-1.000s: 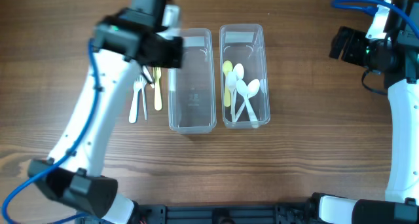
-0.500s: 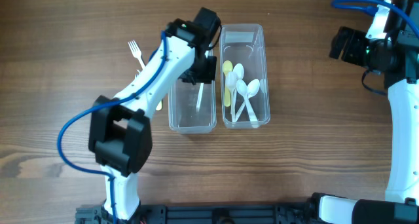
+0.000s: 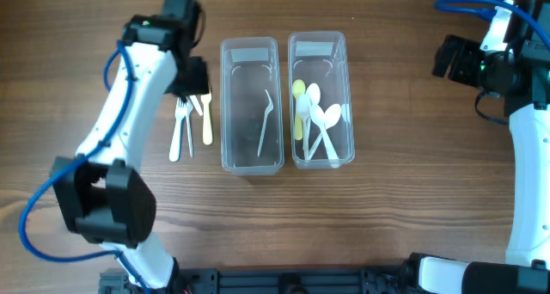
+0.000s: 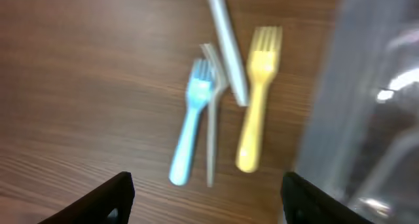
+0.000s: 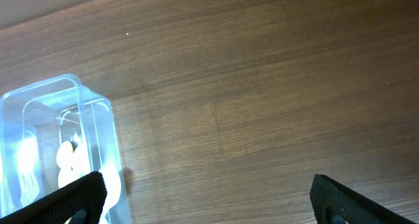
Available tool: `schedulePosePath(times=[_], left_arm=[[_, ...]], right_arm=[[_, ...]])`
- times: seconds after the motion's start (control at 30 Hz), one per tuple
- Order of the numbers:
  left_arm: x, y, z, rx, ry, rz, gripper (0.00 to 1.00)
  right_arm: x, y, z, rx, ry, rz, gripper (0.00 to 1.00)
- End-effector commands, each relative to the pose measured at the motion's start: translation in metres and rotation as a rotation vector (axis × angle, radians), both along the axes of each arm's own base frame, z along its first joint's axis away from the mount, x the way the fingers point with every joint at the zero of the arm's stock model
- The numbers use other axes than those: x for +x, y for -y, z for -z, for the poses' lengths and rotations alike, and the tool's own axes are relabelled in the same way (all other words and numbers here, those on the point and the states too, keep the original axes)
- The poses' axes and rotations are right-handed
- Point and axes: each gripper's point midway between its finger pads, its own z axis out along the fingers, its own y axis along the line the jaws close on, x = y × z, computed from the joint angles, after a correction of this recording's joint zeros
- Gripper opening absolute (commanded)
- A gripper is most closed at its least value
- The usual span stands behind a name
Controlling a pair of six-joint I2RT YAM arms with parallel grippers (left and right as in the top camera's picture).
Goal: Pack container
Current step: 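Return the left gripper to the forks and grasp the light blue fork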
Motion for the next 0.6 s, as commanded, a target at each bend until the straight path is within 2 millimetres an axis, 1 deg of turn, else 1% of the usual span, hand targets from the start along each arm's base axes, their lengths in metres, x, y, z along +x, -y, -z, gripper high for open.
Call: schedulePosePath(times=[0.0,0.1,0.2,0.3,0.37,0.47,0.5,0.57], left_arm=[[-0.015,-0.033,0.048,-0.07,-0.085,-0.101,0.64],[-0.016,-0.035,0.06,-0.097,-0.086,-0.117,0.56],[-0.018,-0.034,0.075,-0.1,-0.081,-0.113,0.54],[-0.022,-0.021,0.097,-0.172,-0.08,-0.074,0.5],[-0.027,-0.021,0.11,-0.172,-0.085,-0.071,0.47],[-0.031,-0.025,0.12,-0.15,-0.087,-0.029,0.45],[-0.031,-0.029,0.121,-0.124,-0.081,-0.029,0.45],[-0.029,-0.031,0.124,-0.113,-0.072,0.004,0.45]], right_arm=[[0.001,0.002,0.003,-0.008,-0.011,0.001,1.0],[0.001,0.002,0.003,-0.007,-0.011,0.001,1.0],[0.001,0.002,0.003,-0.007,-0.011,0.001,0.99],[0.001,0.002,0.003,-0.007,-0.011,0.001,1.0],[0.001,0.002,0.003,-0.007,-0.011,0.001,0.99],[0.001,0.002,0.003,-0.007,-0.011,0.001,1.0],[0.001,0.002,0.003,-0.008,-0.011,0.001,1.0],[0.001,0.002,0.003,-0.007,-0.011,0.001,1.0]])
